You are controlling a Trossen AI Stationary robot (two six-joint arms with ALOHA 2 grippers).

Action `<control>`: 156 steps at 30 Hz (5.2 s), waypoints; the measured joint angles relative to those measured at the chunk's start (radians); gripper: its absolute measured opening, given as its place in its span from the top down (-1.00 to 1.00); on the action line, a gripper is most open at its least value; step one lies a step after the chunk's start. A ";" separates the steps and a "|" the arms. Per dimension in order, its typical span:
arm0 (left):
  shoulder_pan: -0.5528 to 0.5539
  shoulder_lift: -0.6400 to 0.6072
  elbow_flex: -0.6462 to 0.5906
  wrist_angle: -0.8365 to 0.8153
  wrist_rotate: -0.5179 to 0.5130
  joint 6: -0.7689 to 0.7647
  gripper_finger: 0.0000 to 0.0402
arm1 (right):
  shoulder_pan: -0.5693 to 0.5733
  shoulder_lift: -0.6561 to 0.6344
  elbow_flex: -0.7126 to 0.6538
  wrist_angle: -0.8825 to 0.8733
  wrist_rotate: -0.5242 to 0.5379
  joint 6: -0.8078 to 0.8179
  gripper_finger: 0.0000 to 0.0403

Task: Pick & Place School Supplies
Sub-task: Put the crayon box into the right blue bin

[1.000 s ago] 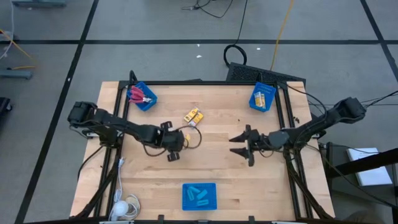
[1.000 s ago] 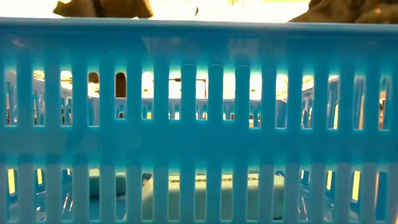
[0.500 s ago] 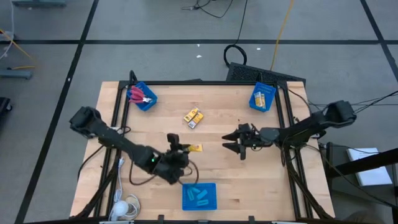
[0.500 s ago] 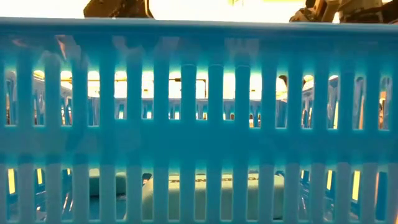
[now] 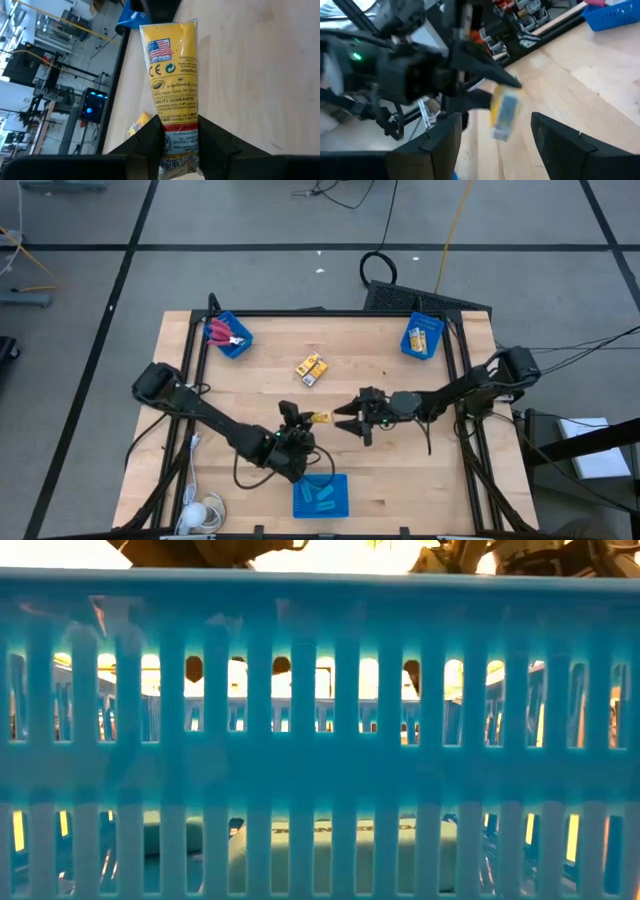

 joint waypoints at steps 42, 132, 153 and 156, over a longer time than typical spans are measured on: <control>-0.009 0.000 0.001 0.104 0.114 -0.182 0.45 | -0.002 0.141 0.139 -0.024 -0.012 -0.077 0.63; 0.127 -0.487 -0.758 1.161 0.459 -0.400 -0.67 | -0.595 -0.825 -0.297 -1.045 0.795 -0.341 0.24; 0.244 -0.323 -0.591 0.770 0.459 -0.487 -0.56 | -0.450 -0.825 -0.297 -0.688 -0.052 -0.171 0.23; 0.307 -0.271 -0.500 0.618 0.459 -0.509 -0.52 | -0.353 -0.825 -0.297 -0.570 -0.053 -0.215 0.23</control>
